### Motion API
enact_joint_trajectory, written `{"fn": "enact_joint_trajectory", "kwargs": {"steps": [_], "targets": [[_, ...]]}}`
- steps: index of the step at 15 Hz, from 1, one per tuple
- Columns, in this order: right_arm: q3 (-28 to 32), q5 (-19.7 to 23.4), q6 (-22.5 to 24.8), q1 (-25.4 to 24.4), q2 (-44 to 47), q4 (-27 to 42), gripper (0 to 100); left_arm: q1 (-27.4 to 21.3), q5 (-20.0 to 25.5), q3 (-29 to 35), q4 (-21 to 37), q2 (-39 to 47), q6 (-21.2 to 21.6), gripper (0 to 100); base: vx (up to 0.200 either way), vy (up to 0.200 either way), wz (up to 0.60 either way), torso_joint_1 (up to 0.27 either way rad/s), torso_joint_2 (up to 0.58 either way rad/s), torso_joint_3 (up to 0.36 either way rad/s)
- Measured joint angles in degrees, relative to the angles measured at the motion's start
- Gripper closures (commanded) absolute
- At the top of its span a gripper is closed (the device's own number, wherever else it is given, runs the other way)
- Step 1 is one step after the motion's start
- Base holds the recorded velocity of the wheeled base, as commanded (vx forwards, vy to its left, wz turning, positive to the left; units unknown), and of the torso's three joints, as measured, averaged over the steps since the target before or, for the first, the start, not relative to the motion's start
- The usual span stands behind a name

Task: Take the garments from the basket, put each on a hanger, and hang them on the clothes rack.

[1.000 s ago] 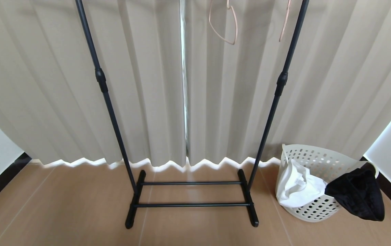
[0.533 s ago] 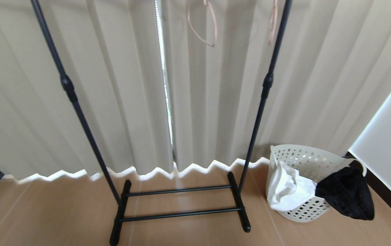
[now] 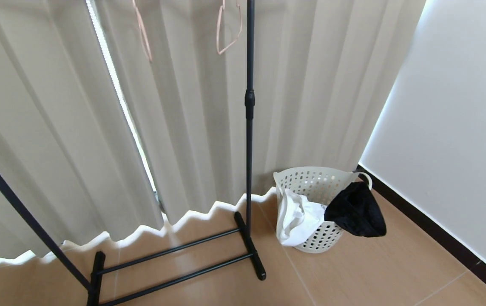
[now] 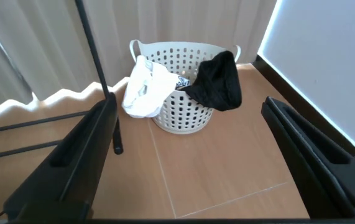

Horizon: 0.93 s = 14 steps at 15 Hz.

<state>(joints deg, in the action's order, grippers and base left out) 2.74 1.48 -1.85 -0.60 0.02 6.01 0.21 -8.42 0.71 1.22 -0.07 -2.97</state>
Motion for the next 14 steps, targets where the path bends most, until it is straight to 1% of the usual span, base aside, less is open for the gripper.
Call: {"fn": "enact_joint_trajectory", "kwargs": {"steps": [1, 11, 14], "targets": [[0.00, 0.00, 0.00, 0.00, 0.00, 0.00, 0, -0.02, 0.00, 0.00, 0.01, 0.00, 0.00, 0, 0.000, -0.200, 0.00, 0.002, 0.00, 0.002], [0.00, 0.00, 0.00, 0.00, 0.00, 0.00, 0, -0.02, -0.02, 0.00, -0.02, 0.00, 0.00, 0, 0.200, 0.000, 0.00, 0.002, 0.00, 0.001], [0.00, -0.02, 0.00, -0.02, 0.00, 0.00, 0, -0.02, -0.06, -0.09, -0.07, 0.00, -0.06, 0, 0.000, 0.000, 0.00, 0.000, 0.00, 0.000]]}}
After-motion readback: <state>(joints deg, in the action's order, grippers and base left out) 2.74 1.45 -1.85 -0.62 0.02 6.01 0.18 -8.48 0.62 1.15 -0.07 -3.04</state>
